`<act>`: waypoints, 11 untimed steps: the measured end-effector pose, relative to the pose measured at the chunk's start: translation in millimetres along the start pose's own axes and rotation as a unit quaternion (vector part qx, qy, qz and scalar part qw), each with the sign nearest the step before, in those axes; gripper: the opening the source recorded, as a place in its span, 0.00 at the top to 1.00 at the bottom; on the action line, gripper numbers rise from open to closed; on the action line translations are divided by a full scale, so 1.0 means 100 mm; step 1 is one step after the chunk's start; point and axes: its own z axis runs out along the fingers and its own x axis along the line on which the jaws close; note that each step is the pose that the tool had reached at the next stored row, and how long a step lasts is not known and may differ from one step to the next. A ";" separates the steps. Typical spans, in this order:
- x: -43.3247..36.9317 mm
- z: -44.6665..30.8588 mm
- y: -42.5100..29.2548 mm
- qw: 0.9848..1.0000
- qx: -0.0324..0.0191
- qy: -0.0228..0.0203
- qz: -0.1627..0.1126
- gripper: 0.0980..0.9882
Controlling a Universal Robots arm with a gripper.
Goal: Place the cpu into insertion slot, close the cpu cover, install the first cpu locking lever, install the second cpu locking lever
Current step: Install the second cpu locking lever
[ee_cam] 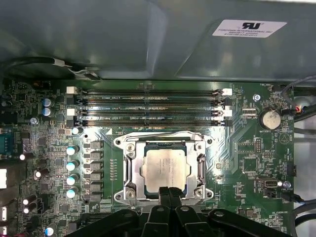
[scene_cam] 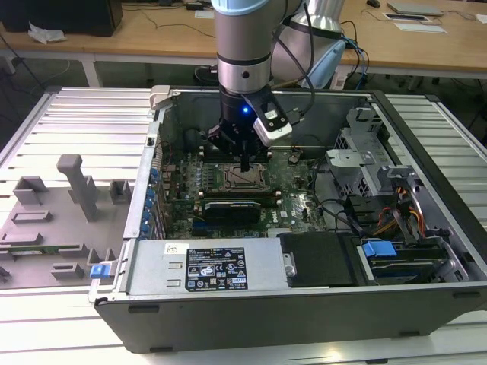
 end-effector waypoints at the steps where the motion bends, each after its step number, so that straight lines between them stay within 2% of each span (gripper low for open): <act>1: 0.000 -0.001 0.000 1.000 0.000 0.000 0.000 0.99; 11: -0.001 -0.023 0.000 1.000 0.000 0.000 0.000 0.99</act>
